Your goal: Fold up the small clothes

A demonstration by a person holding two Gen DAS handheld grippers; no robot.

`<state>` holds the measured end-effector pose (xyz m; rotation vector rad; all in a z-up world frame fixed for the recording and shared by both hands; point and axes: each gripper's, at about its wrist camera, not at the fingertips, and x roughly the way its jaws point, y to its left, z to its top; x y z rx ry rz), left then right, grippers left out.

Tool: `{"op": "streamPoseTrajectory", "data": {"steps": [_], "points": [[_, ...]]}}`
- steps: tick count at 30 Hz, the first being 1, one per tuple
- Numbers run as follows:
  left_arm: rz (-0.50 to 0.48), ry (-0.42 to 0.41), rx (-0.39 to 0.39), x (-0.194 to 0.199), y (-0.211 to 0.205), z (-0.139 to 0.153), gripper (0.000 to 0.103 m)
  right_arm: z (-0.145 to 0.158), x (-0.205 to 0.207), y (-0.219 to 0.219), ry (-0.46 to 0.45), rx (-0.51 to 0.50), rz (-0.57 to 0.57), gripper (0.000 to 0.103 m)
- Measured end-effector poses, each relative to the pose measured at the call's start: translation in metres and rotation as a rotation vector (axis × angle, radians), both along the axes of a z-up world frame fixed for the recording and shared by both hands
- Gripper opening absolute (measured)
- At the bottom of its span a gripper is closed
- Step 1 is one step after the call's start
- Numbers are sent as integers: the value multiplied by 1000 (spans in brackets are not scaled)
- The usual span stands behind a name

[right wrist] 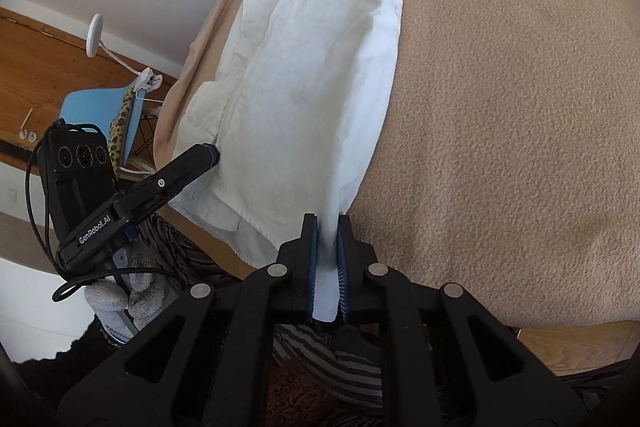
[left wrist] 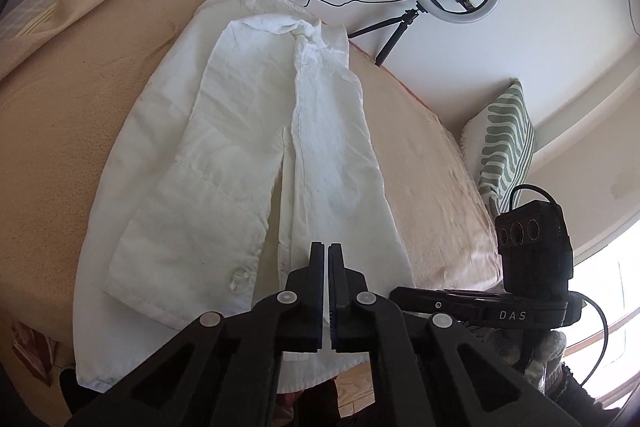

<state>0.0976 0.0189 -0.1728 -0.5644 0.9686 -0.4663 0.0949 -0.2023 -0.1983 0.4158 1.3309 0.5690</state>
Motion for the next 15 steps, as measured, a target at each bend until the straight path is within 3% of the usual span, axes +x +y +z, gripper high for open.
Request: {"op": "streamPoseTrajectory", "data": {"steps": [6, 10, 12, 15], "points": [[7, -10, -103, -9, 1, 13, 0, 23, -8, -13, -42, 3, 2, 3], [-29, -5, -23, -15, -14, 1, 0, 36, -14, -18, -95, -56, 12, 3], [-33, 40, -41, -13, -15, -11, 0, 23, -12, -10, -69, -98, 31, 3], [-38, 13, -30, -20, -10, -3, 0, 22, -12, -7, -76, -87, 45, 3]]}}
